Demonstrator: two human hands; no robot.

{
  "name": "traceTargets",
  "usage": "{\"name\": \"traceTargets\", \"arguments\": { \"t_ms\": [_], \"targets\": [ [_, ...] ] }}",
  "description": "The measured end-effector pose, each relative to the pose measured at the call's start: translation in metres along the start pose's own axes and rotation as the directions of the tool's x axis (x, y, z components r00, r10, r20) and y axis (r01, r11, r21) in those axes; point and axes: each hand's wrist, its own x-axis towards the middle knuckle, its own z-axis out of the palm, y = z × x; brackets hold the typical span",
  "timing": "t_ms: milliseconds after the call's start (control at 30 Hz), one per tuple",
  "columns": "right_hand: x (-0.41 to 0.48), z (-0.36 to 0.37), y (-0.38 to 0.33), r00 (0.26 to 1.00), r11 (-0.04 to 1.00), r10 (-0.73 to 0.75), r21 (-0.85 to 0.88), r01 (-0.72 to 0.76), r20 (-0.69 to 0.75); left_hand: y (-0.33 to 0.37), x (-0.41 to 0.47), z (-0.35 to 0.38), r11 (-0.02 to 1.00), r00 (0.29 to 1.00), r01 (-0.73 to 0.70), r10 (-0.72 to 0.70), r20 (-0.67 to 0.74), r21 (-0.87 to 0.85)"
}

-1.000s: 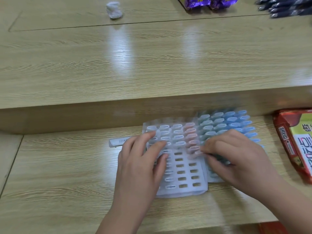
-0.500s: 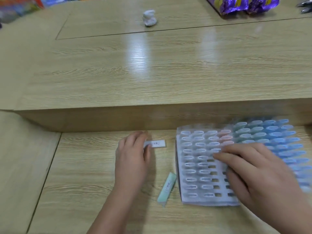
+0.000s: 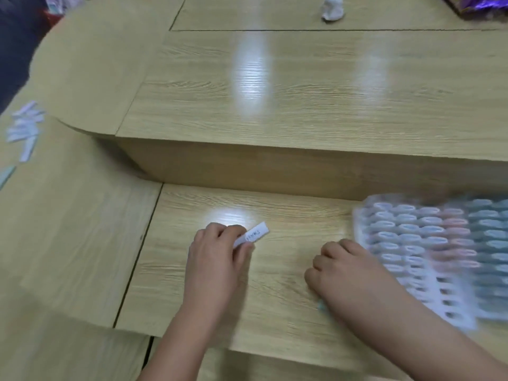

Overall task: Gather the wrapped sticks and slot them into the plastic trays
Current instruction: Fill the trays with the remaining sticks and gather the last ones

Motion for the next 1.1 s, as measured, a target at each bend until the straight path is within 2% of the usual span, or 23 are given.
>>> {"name": "traceTargets", "arguments": {
  "t_ms": [67, 133, 300, 433, 533, 600, 700, 767, 833, 933, 1000, 1100],
  "targets": [
    [0.01, 0.004, -0.004, 0.999, 0.999, -0.019, 0.034, 0.018, 0.026, -0.01, -0.005, -0.006, 0.996, 0.999, 0.034, -0.034, 0.003, -0.08],
    [0.019, 0.004, -0.009, 1.0, 0.996, 0.003, 0.094, -0.002, -0.008, -0.018, -0.01, -0.01, 0.985, 0.998, 0.062, -0.061, 0.011, -0.161],
    [0.036, 0.005, -0.018, 0.99, 0.929, 0.108, 0.363, -0.067, -0.094, -0.019, -0.012, -0.014, 0.917, 0.993, 0.121, -0.111, 0.048, -0.379],
    [0.034, 0.004, -0.017, 0.971, 0.846, 0.195, 0.525, -0.096, -0.137, -0.016, -0.014, -0.015, 0.761, 0.958, 0.285, -0.246, 0.148, -0.583],
    [0.017, 0.0, -0.007, 0.945, 0.744, 0.249, 0.666, -0.048, -0.21, -0.003, -0.015, -0.021, 0.686, 0.95, 0.296, -0.284, 0.13, -0.665],
    [-0.001, -0.007, 0.002, 0.904, 0.637, 0.324, 0.771, 0.01, -0.279, 0.013, -0.015, -0.027, 0.642, 0.952, 0.278, -0.286, 0.114, -0.714],
    [-0.035, -0.011, 0.013, 0.836, 0.354, 0.474, 0.929, 0.106, -0.276, 0.044, -0.014, -0.034, 0.617, 0.973, 0.202, -0.213, 0.085, -0.761],
    [-0.061, -0.007, 0.02, 0.807, 0.262, 0.525, 0.954, 0.147, -0.269, 0.07, -0.014, -0.037, 0.621, 0.989, 0.131, -0.136, 0.059, -0.773],
    [-0.089, -0.003, 0.029, 0.771, 0.283, 0.565, 0.947, 0.155, -0.294, 0.1, -0.013, -0.037, 0.634, 0.998, 0.06, -0.041, 0.044, -0.771],
    [-0.127, 0.005, 0.047, 0.686, 0.412, 0.625, 0.904, 0.116, -0.373, 0.14, -0.011, -0.028, 0.711, 0.991, -0.059, 0.127, 0.045, -0.701],
    [-0.148, 0.015, 0.062, 0.61, 0.422, 0.699, 0.904, 0.071, -0.375, 0.164, -0.01, -0.017, 0.769, 0.971, -0.175, 0.239, 0.022, -0.615],
    [-0.169, 0.028, 0.081, 0.514, 0.399, 0.779, 0.916, 0.036, -0.359, 0.191, -0.012, 0.0, 0.807, 0.945, -0.285, 0.328, -0.009, -0.517]
  ]
}}
